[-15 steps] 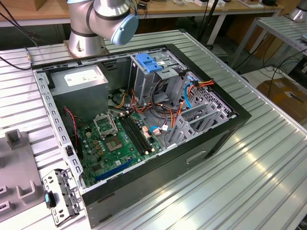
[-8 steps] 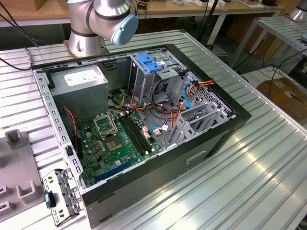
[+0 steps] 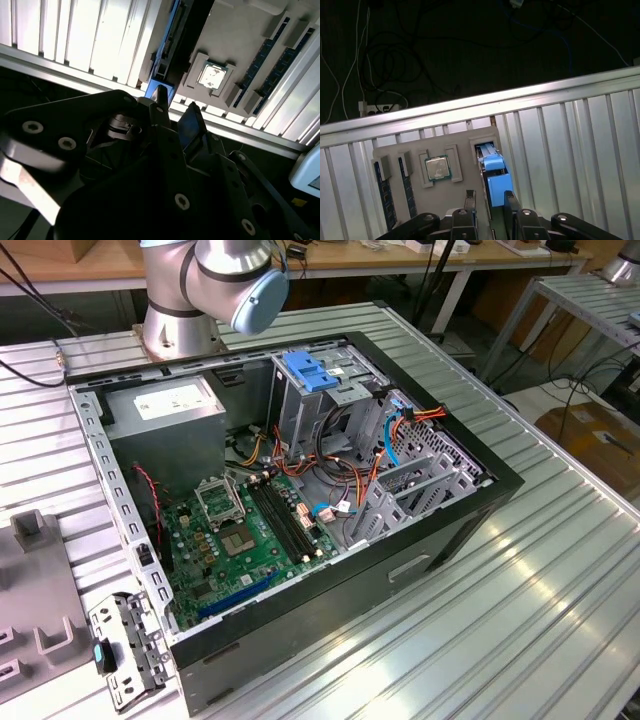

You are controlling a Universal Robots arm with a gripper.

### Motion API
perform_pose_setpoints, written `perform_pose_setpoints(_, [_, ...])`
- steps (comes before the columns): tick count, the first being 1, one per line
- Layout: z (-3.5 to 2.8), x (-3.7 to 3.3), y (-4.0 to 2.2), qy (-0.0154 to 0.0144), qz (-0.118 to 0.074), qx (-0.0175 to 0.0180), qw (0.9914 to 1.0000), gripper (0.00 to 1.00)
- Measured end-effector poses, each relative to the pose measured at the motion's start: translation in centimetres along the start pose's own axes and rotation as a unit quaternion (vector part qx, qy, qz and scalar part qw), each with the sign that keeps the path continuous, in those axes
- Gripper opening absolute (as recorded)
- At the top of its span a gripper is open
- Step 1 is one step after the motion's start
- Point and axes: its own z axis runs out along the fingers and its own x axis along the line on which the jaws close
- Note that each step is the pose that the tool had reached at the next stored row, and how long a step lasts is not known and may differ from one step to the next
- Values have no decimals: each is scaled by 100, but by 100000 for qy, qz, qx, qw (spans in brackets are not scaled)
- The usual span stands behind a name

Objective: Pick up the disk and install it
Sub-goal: 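Pick up the disk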

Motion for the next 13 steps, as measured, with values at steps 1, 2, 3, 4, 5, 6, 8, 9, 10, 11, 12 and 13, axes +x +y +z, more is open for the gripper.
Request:
perform_pose_setpoints(1, [0,0,0,-1,-1,1,100000,36])
perform_pose_setpoints(2, [0,0,0,-1,-1,0,100000,36])
perform_pose_setpoints(3, [0,0,0,-2,-2,-1,100000,36])
perform_pose_setpoints(4, [0,0,0,1,-3,-1,100000,36])
perform_pose_setpoints(5, [0,0,0,-1,-3,0,100000,36])
perform_pose_setpoints(6, [0,0,0,1,-2,-2,100000,37])
perform_pose_setpoints(8, [0,0,0,-1,-3,-1,100000,44])
perform_pose_setpoints(9, [0,0,0,-2,-6,1,100000,44])
perform_pose_setpoints(10, [0,0,0,-2,-5,2,100000,44])
perform_pose_setpoints(11, [0,0,0,0,-6,2,100000,44])
perform_pose_setpoints(12, [0,0,0,-1,-8,1,100000,44])
perform_pose_setpoints(13, [0,0,0,-2,-7,-1,100000,44])
